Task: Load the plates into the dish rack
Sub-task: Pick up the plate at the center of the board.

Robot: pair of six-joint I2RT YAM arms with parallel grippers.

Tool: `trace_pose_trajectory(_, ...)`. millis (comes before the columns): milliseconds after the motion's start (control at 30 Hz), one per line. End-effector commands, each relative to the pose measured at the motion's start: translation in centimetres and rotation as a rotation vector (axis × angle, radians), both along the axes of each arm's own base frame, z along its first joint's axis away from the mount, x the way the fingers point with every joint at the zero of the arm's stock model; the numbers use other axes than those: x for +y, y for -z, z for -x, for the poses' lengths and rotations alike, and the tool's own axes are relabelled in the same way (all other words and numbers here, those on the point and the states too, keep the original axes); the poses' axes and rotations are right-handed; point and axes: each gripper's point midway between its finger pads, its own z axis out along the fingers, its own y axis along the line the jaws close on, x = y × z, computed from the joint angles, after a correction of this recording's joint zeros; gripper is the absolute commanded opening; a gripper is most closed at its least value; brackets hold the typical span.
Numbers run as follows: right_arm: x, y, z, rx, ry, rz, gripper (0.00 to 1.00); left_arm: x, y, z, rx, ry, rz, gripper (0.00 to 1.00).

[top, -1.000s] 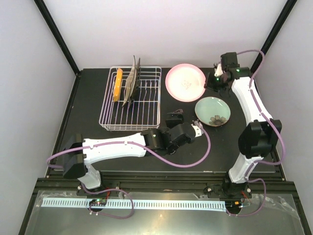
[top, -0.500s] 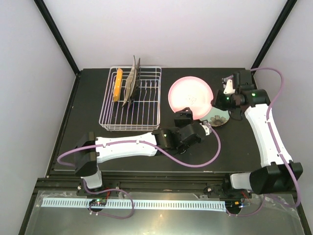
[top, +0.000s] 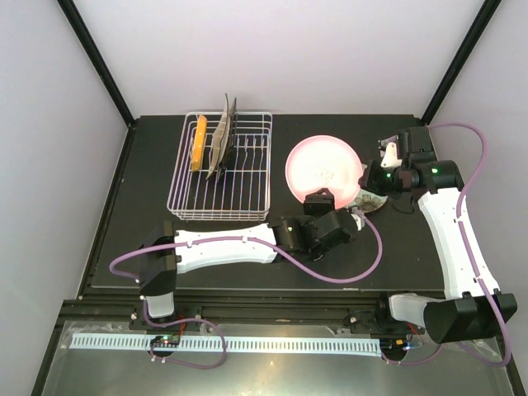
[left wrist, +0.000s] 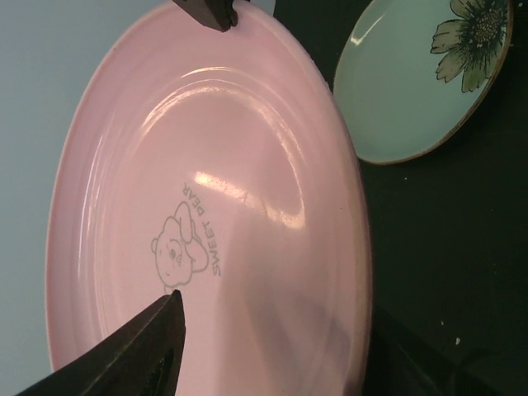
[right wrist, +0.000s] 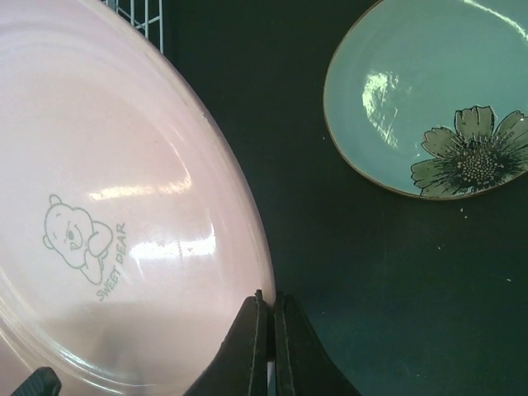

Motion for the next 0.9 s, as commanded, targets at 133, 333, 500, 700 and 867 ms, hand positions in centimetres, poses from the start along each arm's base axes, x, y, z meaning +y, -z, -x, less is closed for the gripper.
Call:
trace_pose_trajectory(133, 0.7, -1.4, 0.9, -0.021, -0.035, -0.034, 0.01, 0.0, -0.8, -0.1, -0.010, -0.031, 0.012, 0.41)
trace_pose_trajectory(333, 0.7, -2.0, 2.0, -0.021, -0.054, -0.026, 0.01, -0.3, 0.0, -0.7, -0.020, -0.053, -0.006, 0.35)
trace_pose_trajectory(500, 0.7, -1.6, 3.3, -0.012, -0.057, -0.035, 0.01, -0.3, -0.4, -1.4, 0.015, -0.075, 0.029, 0.14)
trace_pose_trajectory(700, 0.6, -1.3, 3.3, -0.006, -0.058, -0.031, 0.01, 0.3, -0.9, -2.2, 0.036, -0.109, 0.069, 0.02)
trace_pose_trajectory(867, 0.6, -1.2, 3.0, -0.004, -0.047, -0.030, 0.08, 1.1, -1.8, -3.2, 0.033, -0.136, 0.108, 0.02)
